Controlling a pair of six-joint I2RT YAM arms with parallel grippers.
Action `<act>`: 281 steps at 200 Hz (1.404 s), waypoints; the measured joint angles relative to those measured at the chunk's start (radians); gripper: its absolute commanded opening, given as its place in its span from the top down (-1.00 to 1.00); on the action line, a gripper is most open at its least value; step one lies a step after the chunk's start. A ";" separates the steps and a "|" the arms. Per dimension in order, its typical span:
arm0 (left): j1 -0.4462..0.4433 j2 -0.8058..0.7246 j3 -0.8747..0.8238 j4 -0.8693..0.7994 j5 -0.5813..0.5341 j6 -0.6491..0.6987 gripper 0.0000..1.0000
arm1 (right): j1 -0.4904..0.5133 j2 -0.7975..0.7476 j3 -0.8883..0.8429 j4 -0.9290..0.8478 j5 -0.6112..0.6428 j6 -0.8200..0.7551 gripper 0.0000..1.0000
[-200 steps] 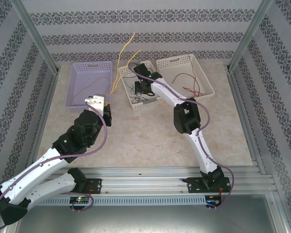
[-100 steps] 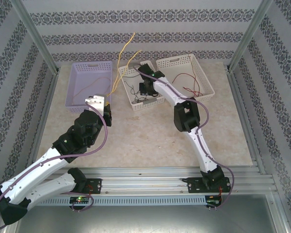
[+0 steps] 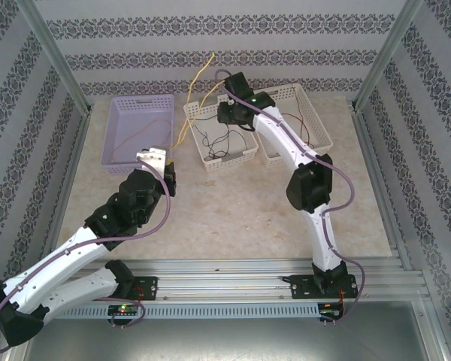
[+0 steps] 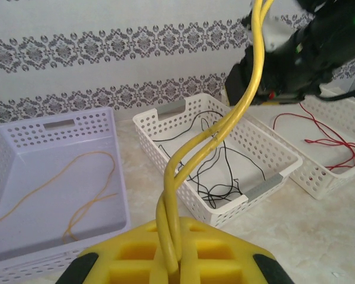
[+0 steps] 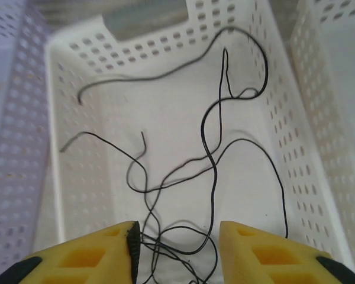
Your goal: Untangle the cables
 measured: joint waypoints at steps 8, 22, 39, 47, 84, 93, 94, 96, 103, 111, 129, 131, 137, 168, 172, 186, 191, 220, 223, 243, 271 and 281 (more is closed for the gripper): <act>0.000 0.012 0.002 0.000 0.010 0.000 1.00 | 0.000 -0.042 -0.049 0.020 0.000 0.000 0.15; 0.000 0.042 0.015 -0.005 0.034 0.000 1.00 | 0.000 -0.126 -0.169 0.063 -0.009 0.005 0.14; 0.000 0.082 0.043 -0.015 0.084 -0.003 1.00 | 0.000 -0.261 -0.369 0.135 -0.034 0.016 0.11; 0.000 0.102 0.061 -0.024 0.114 -0.011 1.00 | 0.000 -0.330 -0.460 0.166 -0.047 0.026 0.10; 0.000 0.196 0.147 -0.082 0.229 -0.093 1.00 | -0.010 -0.692 -0.848 0.323 -0.117 0.064 0.05; 0.000 0.217 0.164 -0.094 0.258 -0.119 1.00 | -0.016 -0.774 -0.925 0.359 -0.136 0.074 0.05; 0.001 0.220 0.166 -0.095 0.264 -0.125 1.00 | -0.017 -0.786 -0.936 0.363 -0.138 0.076 0.05; 0.001 0.224 0.168 -0.096 0.272 -0.133 1.00 | -0.020 -0.805 -0.953 0.372 -0.140 0.081 0.04; 0.002 0.235 0.173 -0.101 0.299 -0.159 1.00 | -0.029 -0.861 -1.007 0.401 -0.156 0.089 0.04; 0.005 0.241 0.174 -0.107 0.328 -0.187 1.00 | -0.039 -0.921 -1.067 0.426 -0.174 0.099 0.04; 0.006 0.251 0.173 -0.114 0.392 -0.260 1.00 | -0.056 -1.024 -1.188 0.486 -0.214 0.130 0.02; 0.006 0.251 0.173 -0.114 0.399 -0.267 1.00 | -0.058 -1.035 -1.203 0.496 -0.218 0.136 0.02; 0.006 0.251 0.172 -0.113 0.417 -0.291 1.00 | -0.062 -1.065 -1.245 0.518 -0.235 0.151 0.02; 0.006 0.253 0.122 -0.071 0.518 -0.399 1.00 | -0.051 -1.163 -1.437 0.671 -0.345 0.249 0.01; 0.005 0.254 0.113 -0.065 0.531 -0.412 1.00 | -0.046 -1.170 -1.460 0.698 -0.356 0.267 0.00; 0.001 0.260 0.087 -0.043 0.565 -0.448 1.00 | -0.025 -1.187 -1.529 0.781 -0.386 0.310 0.00; -0.003 0.263 0.078 -0.035 0.574 -0.459 1.00 | -0.016 -1.191 -1.550 0.808 -0.394 0.323 -0.01; -0.041 0.286 0.063 -0.013 0.598 -0.494 1.00 | 0.045 -1.205 -1.626 0.955 -0.411 0.368 -0.01; -0.045 0.288 0.062 -0.011 0.599 -0.496 1.00 | 0.050 -1.205 -1.629 0.967 -0.412 0.368 -0.01; -0.067 0.290 0.055 0.013 0.606 -0.505 1.00 | 0.082 -1.204 -1.636 1.045 -0.412 0.378 0.01; -0.081 0.290 0.042 0.033 0.605 -0.515 1.00 | 0.092 -1.194 -1.637 1.119 -0.407 0.393 0.11; -0.086 0.290 0.036 0.040 0.603 -0.518 1.00 | 0.092 -1.187 -1.638 1.136 -0.401 0.401 0.15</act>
